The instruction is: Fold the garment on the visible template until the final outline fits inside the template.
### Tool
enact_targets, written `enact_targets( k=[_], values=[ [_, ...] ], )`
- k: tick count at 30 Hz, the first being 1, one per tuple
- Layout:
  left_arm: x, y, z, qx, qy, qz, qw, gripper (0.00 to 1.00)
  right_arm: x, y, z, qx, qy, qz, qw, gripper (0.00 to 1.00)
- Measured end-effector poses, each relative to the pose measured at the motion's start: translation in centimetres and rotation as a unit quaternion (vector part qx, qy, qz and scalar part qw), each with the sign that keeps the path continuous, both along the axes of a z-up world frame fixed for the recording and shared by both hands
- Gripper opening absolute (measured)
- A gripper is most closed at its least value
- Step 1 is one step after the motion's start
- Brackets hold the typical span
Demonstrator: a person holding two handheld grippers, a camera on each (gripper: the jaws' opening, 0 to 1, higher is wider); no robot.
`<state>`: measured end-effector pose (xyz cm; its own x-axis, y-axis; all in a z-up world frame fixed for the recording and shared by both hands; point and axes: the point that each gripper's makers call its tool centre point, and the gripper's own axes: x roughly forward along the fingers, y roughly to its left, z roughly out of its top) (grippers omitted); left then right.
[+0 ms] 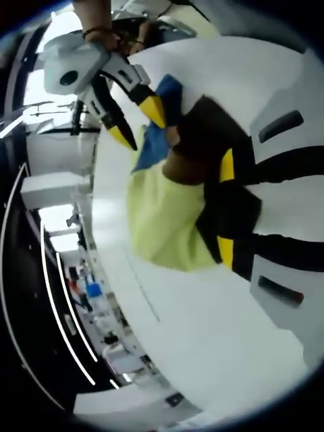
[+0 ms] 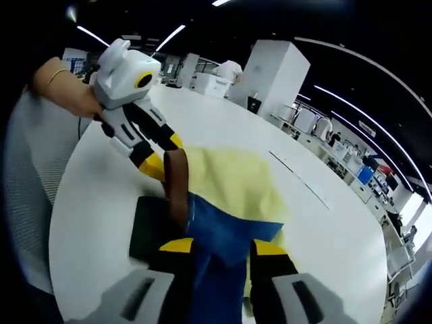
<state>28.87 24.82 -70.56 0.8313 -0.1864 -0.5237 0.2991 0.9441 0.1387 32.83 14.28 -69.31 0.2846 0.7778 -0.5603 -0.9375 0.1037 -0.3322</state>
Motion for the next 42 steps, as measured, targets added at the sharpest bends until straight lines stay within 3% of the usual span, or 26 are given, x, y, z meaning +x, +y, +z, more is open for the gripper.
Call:
enact_targets(
  k=[6,13,17,19,23,29,36,42],
  values=[
    [-0.1,0.4,-0.9,0.020,0.018,-0.005,0.9996,0.14,0.1,0.3,0.0,0.006,-0.004,0.000,1.0000,0.17],
    [-0.1,0.4,-0.8,0.003,0.017,-0.005,0.9998,0.03,0.8,0.5,0.6,0.029,0.006,-0.019,0.9994,0.00],
    [-0.2,0.6,-0.3,-0.008,0.013,-0.002,0.9999,0.00,1.3,0.4,1.3,0.057,0.030,-0.046,0.9969,0.00],
    [-0.5,0.7,-0.3,-0.014,0.027,0.000,0.9995,0.00,1.8,0.1,1.4,0.061,0.040,-0.065,0.9952,0.00],
    [-0.9,1.1,0.8,-0.026,0.017,0.011,0.9995,0.00,2.3,-0.5,2.0,0.083,0.065,-0.094,0.9900,0.00],
    [-1.3,1.9,2.2,-0.029,0.003,0.023,0.9993,0.00,3.2,-1.2,3.3,0.107,0.077,-0.122,0.9838,0.00],
    [-1.8,2.7,3.7,-0.032,-0.009,0.038,0.9987,0.00,4.6,-2.4,4.6,0.141,0.112,-0.170,0.9689,0.00],
    [-1.9,2.5,5.2,-0.040,-0.023,0.040,0.9981,0.00,5.1,-3.0,5.2,0.129,0.096,-0.180,0.9705,0.00]
  ],
)
